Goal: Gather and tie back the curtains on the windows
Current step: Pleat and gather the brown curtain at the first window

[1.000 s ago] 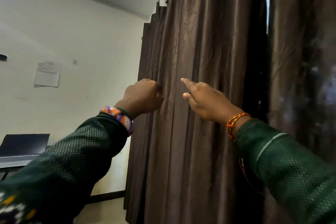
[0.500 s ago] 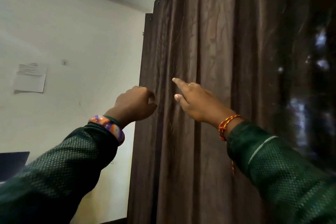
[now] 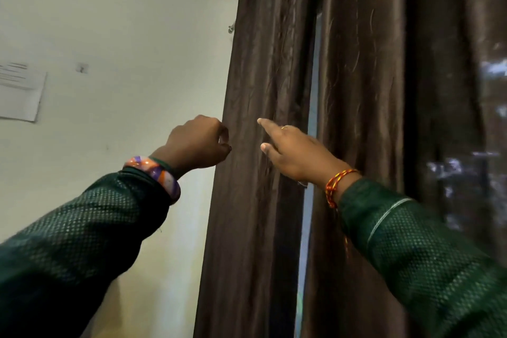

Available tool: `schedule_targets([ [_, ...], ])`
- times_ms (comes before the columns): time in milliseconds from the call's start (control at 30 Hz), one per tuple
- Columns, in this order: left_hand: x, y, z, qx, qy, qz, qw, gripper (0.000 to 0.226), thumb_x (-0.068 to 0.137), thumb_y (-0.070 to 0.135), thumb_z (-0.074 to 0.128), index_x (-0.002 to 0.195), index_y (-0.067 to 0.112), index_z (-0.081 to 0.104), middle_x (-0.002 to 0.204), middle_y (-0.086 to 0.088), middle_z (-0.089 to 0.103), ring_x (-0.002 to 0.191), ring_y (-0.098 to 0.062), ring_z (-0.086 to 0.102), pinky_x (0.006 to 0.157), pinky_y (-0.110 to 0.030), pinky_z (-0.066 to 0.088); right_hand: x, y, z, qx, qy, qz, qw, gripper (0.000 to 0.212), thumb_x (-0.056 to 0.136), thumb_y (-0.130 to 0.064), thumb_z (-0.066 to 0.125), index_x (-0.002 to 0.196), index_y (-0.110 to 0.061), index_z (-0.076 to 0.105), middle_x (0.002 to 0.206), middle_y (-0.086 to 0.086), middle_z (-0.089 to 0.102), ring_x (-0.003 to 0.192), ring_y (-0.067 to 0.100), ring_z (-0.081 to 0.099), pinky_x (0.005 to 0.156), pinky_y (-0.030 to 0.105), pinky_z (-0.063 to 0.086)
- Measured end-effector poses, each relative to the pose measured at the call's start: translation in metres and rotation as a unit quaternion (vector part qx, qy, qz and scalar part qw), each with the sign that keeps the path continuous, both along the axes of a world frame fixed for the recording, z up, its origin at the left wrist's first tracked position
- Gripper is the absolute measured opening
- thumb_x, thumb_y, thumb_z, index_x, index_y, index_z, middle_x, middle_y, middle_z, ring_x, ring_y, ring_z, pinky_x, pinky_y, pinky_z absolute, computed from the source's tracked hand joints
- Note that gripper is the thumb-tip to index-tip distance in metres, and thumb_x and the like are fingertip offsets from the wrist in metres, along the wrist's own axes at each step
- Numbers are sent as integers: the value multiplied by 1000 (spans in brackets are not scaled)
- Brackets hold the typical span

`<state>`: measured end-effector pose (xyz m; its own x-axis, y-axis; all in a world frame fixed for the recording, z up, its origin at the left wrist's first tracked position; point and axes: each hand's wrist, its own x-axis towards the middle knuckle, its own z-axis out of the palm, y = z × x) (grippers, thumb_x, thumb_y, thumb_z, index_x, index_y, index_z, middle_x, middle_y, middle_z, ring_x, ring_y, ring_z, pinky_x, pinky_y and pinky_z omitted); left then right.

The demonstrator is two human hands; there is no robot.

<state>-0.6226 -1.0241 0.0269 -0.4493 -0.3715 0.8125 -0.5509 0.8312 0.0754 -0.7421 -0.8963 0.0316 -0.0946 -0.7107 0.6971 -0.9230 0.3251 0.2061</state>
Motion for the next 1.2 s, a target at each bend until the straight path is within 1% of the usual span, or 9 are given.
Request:
schedule_targets([
  [167,-23,-93,25,-40,-17,-26,999,25,88,30,53,107,21,66,110,-9,61,103,-31,56,77,-32,44,-18,-89,21,-3,-12,-52,999,54,100,-30,35,150,-19,14,141,9,43,131,26,39,99,43,39],
  [267,-35,-139,40,-59,-10,-49,997,25,87,29,53,107,22,66,111,-10,61,103,-33,56,78,-33,45,-30,-130,32,-5,-9,-96,995,55,100,-29,34,150,-18,14,140,9,44,130,27,40,98,44,40],
  [467,-85,-188,52,-61,-3,-137,989,25,86,32,55,105,21,66,111,-12,62,102,-34,58,78,-34,46,-68,-164,38,-3,0,-189,982,55,98,-28,38,148,-16,17,142,11,43,132,30,37,98,43,39],
  [533,-104,-197,53,-50,0,-172,984,25,86,35,55,104,22,66,112,-11,61,102,-33,58,78,-33,45,-83,-169,42,-14,5,-217,976,57,98,-29,39,148,-16,17,145,11,39,134,30,35,100,43,38],
  [700,-149,-216,61,-15,11,-255,967,29,86,35,55,107,16,65,108,-9,63,98,-29,61,79,-35,50,-111,-176,53,-79,40,-264,960,62,95,-29,44,149,-17,16,156,12,16,143,28,17,110,41,29],
  [767,-166,-224,68,-4,7,-282,959,29,87,33,56,108,15,65,105,-7,64,95,-25,61,77,-33,49,-121,-180,59,-119,50,-274,953,65,94,-30,47,149,-18,16,157,14,11,144,30,14,111,41,28],
  [900,-199,-238,88,-1,7,-318,948,29,88,32,56,109,14,65,106,-8,65,93,-24,63,84,-41,53,-146,-193,74,-187,35,-292,937,69,92,-29,50,149,-16,13,157,18,3,144,35,11,109,45,30],
  [1033,-228,-247,104,-15,19,-338,941,28,88,32,56,107,14,66,104,-8,66,92,-23,63,84,-40,54,-169,-206,93,-246,-13,-293,924,70,91,-25,52,149,-15,14,156,24,-2,142,41,14,107,48,31],
  [1200,-259,-263,113,-11,29,-365,931,29,86,33,57,106,14,64,107,-8,65,96,-25,62,86,-43,53,-188,-225,103,-270,-40,-281,920,61,90,-18,51,144,-12,23,154,29,3,130,47,37,101,45,37],
])
